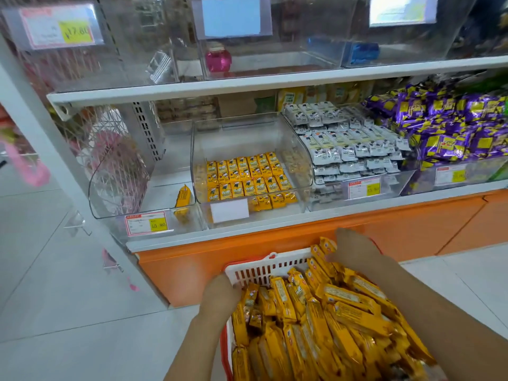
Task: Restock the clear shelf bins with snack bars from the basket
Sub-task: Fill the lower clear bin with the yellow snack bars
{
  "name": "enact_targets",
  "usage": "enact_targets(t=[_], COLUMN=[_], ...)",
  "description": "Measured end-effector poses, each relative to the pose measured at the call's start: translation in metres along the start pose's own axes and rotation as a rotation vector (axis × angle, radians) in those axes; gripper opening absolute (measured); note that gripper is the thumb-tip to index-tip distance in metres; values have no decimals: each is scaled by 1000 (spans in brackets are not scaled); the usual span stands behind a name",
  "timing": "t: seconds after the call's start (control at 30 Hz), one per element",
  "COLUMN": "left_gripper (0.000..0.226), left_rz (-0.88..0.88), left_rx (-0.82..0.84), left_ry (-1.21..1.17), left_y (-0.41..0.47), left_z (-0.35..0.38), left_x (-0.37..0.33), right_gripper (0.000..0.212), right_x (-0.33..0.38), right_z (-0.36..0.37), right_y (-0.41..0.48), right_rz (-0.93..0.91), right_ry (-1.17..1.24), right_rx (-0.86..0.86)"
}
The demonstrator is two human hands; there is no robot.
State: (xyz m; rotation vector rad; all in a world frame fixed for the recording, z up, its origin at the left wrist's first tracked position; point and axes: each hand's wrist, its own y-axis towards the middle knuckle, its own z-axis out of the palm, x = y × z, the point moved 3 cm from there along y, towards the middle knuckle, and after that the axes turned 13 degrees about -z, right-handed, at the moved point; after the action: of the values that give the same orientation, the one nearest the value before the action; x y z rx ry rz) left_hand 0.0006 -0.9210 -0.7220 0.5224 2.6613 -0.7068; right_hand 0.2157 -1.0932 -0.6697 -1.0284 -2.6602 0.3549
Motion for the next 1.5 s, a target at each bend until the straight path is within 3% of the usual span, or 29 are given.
enact_targets(t=[0.1,0.27,0.37,0.53,0.7,0.77,0.8,0.9,0.97,1.03,1.13,1.37,1.5], left_gripper=[30,26,26,22,21,24,26,29,30,38,61,32,30], left_rz=[-83,-66,-52,-80,-130,-154,-150,31,181,188,145,131,72], left_rx=[60,75,51,68,90,98,95,86,264,491,622,641,624], left_ry=[94,129,150,128,114,80,50,-168,-393,-695,-978,-1137,-1122], left_y=[8,5,6,9,8,5,2,-8,-21,-36,-42,-55,-56], left_z=[23,40,40,40,40,39,37,23,14,7,1,-8,-11], left_x=[21,28,29,29,25,22,18,-8,-33,-53,-71,-83,-83], right_gripper=[93,108,97,61,48,15,14,31,45,49,51,27,28], right_x=[-13,-13,-10,-2,11,10,8,12,24,36,44,38,39], right_z=[35,61,61,63,62,52,47,30,12,2,-2,10,8], right_y=[11,17,22,30,34,32,33,20,-4,-27,-49,-62,-65], right_rz=[24,91,100,141,146,133,118,58,-45,-141,-225,-246,-209], right_ry=[-49,-29,-50,34,47,168,281,1002,1344,1423,1471,1504,1543], right_rx=[64,39,3,-92,-93,-63,-44,26,67,63,-2,-199,-300])
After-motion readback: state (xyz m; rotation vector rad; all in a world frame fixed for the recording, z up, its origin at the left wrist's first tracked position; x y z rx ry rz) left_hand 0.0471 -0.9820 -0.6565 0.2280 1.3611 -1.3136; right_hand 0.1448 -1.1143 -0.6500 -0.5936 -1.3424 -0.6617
